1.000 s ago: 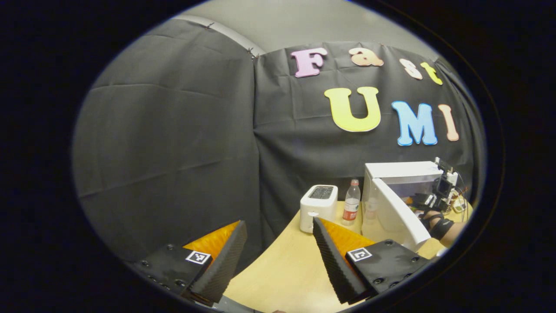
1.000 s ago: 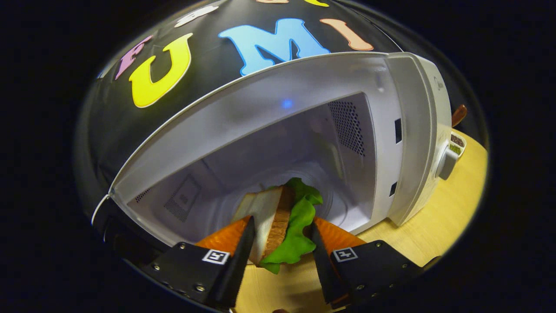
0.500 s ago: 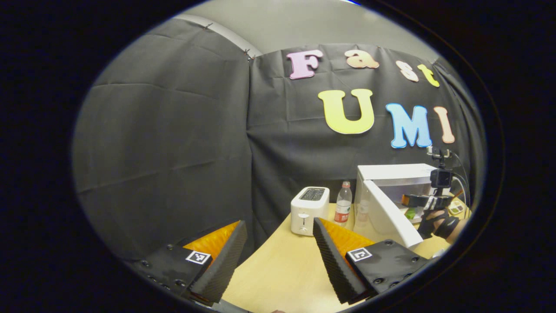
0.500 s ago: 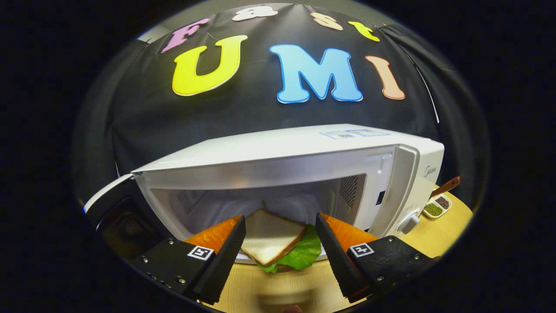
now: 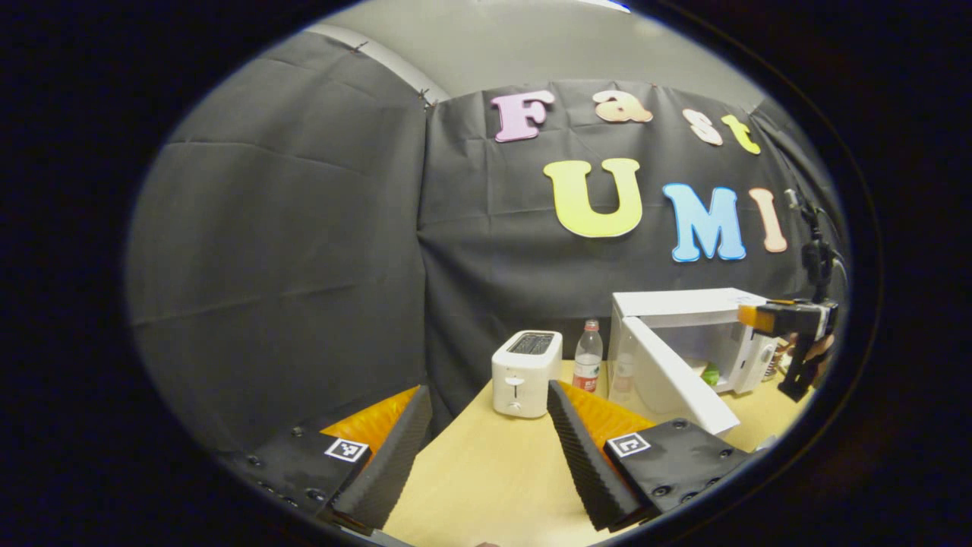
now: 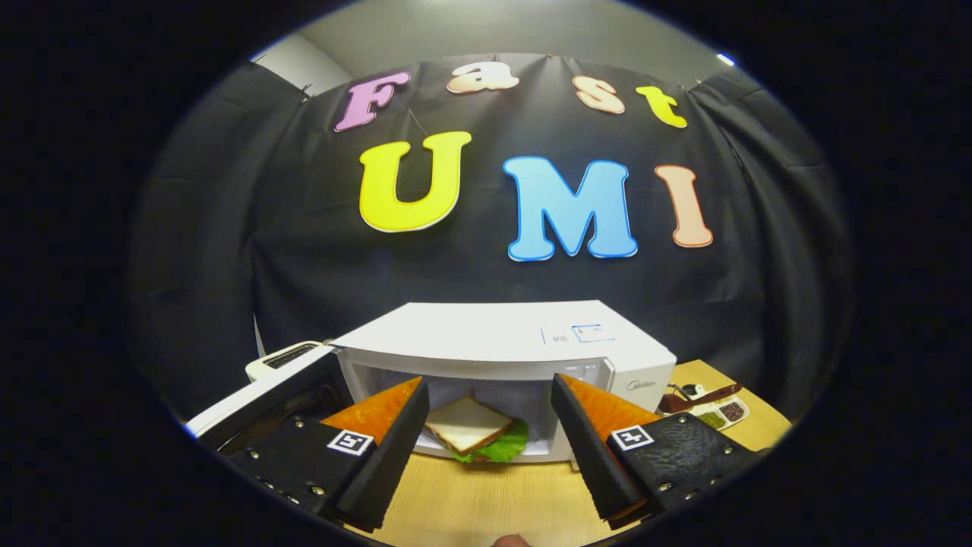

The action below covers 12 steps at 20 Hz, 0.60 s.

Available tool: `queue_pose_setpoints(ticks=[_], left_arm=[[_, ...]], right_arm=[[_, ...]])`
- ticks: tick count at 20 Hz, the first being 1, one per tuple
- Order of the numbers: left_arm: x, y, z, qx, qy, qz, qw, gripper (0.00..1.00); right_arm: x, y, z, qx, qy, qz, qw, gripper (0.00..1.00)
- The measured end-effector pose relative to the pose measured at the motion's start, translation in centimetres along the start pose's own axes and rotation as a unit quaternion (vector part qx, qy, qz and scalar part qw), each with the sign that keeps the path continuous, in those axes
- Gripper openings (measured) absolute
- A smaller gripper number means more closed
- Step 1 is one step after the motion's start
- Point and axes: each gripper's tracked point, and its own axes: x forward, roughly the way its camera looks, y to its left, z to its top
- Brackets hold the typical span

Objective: Open the microwave oven with the left hand, put the food in, and close the microwave oven.

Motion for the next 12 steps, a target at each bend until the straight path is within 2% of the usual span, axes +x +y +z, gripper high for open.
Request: queue_pose_setpoints(ticks=[3, 6, 7, 8, 9, 12], left_arm=[[0.5, -0.1, -1.0, -0.007, 0.004, -0.002, 1.000, 0.96], [1.1, -0.4, -1.4, -0.006, 0.002, 0.004, 1.000, 1.00], [1.1, -0.5, -1.6, -0.009, 0.000, 0.003, 1.000, 0.97], [1.1, -0.8, -1.9, -0.012, -0.001, 0.003, 1.000, 0.99], [1.2, -1.0, -2.3, -0.013, 0.002, 0.007, 1.000, 0.99], [1.0, -1.8, -3.8, -0.013, 0.016, 0.017, 1.000, 0.98]], right_arm=[[-3.1, -2.2, 2.1, -0.006, -0.015, -0.005, 1.000, 0.98], [-5.7, -4.9, 4.2, -0.001, -0.031, -0.020, 0.999, 0.98], [-6.5, -5.7, 5.2, 0.005, -0.042, -0.024, 0.999, 0.98], [-7.5, -6.6, 6.1, 0.009, -0.052, -0.026, 0.998, 0.93], [-8.5, -7.4, 7.1, 0.011, -0.063, -0.028, 0.998, 0.98], [-11.3, -10.1, 9.3, -0.001, -0.085, -0.036, 0.996, 0.98]])
